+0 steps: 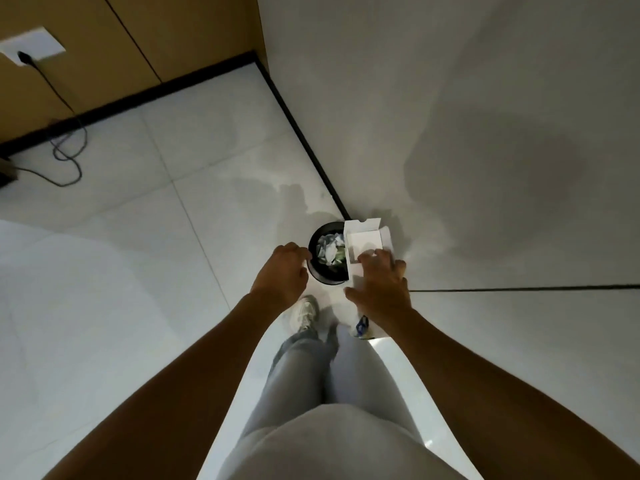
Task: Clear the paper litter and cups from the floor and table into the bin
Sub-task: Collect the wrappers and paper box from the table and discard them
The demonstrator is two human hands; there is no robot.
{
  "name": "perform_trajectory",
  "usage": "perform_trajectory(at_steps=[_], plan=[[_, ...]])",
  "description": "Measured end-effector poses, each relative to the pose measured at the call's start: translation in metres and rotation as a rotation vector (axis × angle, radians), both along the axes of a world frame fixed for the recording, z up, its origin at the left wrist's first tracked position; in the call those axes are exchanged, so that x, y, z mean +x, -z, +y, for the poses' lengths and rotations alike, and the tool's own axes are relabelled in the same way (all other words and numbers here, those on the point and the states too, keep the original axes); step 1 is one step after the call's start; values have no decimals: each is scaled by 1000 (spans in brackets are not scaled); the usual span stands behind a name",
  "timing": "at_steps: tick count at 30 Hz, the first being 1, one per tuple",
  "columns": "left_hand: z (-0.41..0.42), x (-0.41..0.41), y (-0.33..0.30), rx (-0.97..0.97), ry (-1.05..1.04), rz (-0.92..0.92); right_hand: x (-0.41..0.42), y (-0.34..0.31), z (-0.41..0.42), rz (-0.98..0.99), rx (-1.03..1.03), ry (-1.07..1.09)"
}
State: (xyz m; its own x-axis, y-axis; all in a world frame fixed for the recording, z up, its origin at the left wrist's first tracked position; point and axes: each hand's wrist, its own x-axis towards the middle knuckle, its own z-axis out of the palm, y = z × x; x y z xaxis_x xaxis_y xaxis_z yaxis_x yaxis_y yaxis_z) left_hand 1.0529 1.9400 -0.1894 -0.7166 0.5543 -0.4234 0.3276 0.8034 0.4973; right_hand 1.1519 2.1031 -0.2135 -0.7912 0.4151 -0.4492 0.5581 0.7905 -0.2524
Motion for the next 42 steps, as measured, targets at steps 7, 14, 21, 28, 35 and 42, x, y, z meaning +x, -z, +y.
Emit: perform_trajectory(at_steps=[7,14,21,28,35,42], plan=[[37,-49,100,-20,-30,-61,-62,104,39,-45,73,-96],[61,-59,229,-25,-65,-90,-103,249,65,-36,70,-114],[83,-57,330,-22,-26,-109,-134,366,71,56,178,-186],[87,-45,383,-61,-64,-125,-107,427,65,-92,98,-232],[109,-30,371,-57,-74,-174,-65,388,84,-133,6,-151],[155,-36,377,-72,-57,-231,-50,359,95,-140,-34,-126]])
